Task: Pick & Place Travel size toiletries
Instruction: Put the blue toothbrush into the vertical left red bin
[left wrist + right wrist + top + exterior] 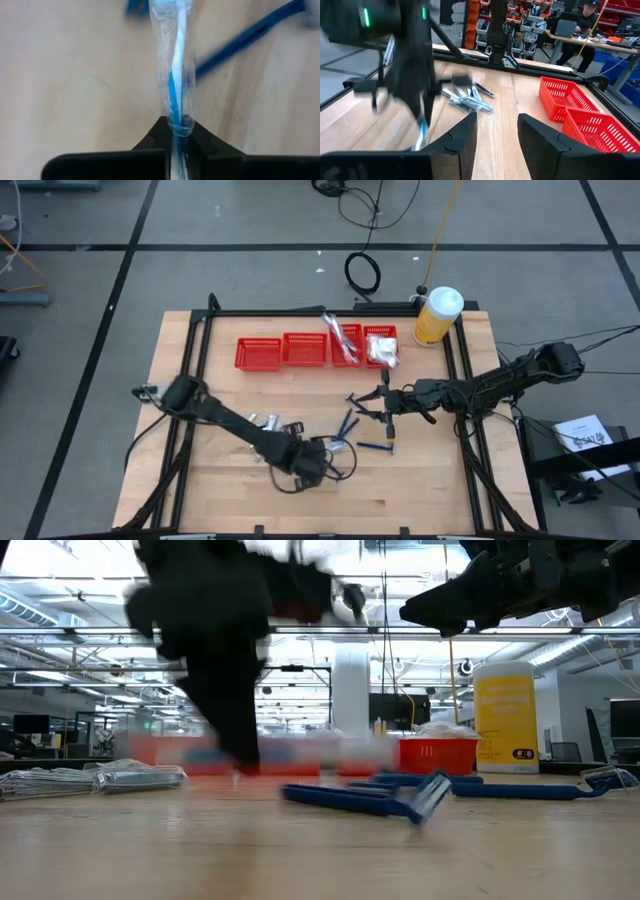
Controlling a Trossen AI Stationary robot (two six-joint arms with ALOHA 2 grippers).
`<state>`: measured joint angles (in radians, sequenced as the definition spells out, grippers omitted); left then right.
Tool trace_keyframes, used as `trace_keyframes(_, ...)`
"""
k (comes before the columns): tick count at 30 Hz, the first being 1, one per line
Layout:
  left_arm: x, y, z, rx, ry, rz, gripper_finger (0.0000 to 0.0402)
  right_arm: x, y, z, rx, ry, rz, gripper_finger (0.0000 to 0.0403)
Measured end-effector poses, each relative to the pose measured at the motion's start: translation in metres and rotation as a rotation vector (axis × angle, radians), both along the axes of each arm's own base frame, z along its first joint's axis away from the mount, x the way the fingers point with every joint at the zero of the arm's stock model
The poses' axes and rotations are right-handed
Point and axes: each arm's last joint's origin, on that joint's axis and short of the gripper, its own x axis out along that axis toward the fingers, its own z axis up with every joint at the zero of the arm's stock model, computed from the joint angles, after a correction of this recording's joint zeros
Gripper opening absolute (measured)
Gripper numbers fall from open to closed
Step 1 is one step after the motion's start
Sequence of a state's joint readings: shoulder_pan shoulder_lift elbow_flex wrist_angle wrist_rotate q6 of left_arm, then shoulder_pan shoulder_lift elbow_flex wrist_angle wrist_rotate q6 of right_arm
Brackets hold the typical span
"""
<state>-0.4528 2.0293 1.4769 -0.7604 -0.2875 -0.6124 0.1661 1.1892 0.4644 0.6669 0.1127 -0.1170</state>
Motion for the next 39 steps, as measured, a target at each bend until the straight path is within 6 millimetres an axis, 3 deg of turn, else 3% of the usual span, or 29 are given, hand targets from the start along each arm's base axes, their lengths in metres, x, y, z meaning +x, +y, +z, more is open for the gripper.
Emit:
trace_keyframes(6,-0.034,-0.009,0.063,0.208,-0.216,-0.019,0.001,0.0,0.0,0.0,-0.001,0.005,-0.002,0.013)
trace_keyframes(10,-0.063,0.002,0.085,0.358,-0.374,0.022,0.0006,0.0,-0.003,0.0,-0.016,0.003,-0.105,0.013)
trace_keyframes(14,-0.082,0.034,0.067,0.375,-0.499,0.074,0.0006,0.001,-0.008,-0.002,-0.03,0.007,-0.188,0.013)
trace_keyframes(17,-0.084,0.065,0.051,0.285,-0.662,0.052,0.0005,0.002,-0.012,-0.003,-0.031,0.014,-0.204,0.013)
trace_keyframes(24,-0.086,0.137,0.031,0.167,-1.08,-0.203,0.0005,0.015,-0.026,-0.004,-0.001,-0.111,-0.267,0.013)
trace_keyframes(32,-0.075,0.213,0.035,0.096,-1.131,-0.303,0.0005,0.039,-0.049,0.0,0.083,-0.272,-0.227,0.0133)
trace_keyframes(39,-0.042,0.239,0.036,0.07,-1.135,-0.383,0.0007,0.059,-0.068,0.002,0.134,-0.267,-0.203,0.0159)
